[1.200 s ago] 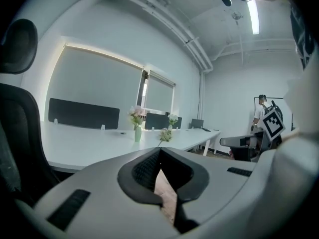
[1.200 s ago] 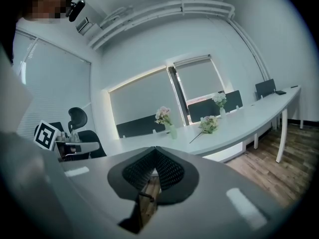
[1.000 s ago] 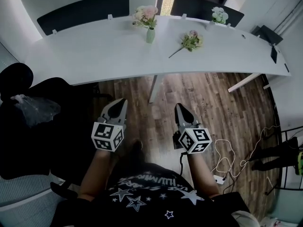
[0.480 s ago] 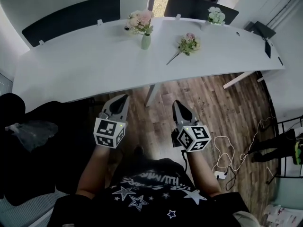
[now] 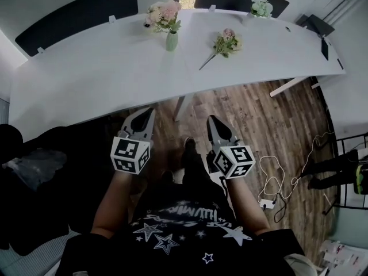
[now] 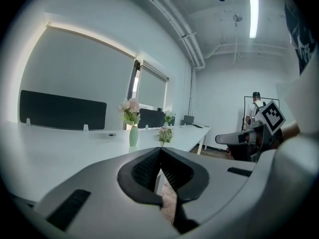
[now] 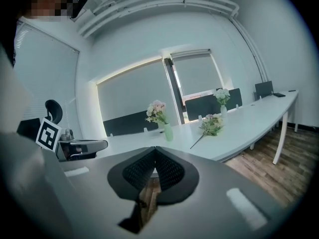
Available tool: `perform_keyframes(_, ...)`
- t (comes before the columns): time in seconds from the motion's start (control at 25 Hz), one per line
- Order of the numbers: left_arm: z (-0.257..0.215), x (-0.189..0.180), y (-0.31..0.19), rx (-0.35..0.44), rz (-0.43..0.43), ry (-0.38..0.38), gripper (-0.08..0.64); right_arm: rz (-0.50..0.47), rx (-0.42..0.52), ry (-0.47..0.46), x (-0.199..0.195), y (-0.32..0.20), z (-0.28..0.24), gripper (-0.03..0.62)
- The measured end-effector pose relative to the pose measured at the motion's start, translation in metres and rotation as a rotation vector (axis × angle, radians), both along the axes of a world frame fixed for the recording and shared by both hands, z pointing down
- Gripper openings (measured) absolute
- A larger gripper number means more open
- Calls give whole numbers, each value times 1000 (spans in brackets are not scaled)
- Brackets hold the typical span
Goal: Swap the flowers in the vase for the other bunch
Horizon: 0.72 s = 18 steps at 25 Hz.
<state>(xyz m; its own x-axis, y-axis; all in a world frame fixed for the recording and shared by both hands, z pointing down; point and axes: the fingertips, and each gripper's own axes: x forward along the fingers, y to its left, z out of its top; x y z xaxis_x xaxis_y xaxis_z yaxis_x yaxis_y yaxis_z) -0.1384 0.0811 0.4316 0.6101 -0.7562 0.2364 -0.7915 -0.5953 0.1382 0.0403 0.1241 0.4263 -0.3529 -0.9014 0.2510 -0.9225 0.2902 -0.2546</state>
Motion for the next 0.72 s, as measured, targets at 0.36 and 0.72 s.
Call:
perform_keyframes(0.36,1,-1,-45,5,-84,-27,8,-74,38,-40,-2,-72,1,3)
perform_keyframes(0.72,2,22,-105,-9,-148,-15,8,-153,59,-56,15,-159,-8,3)
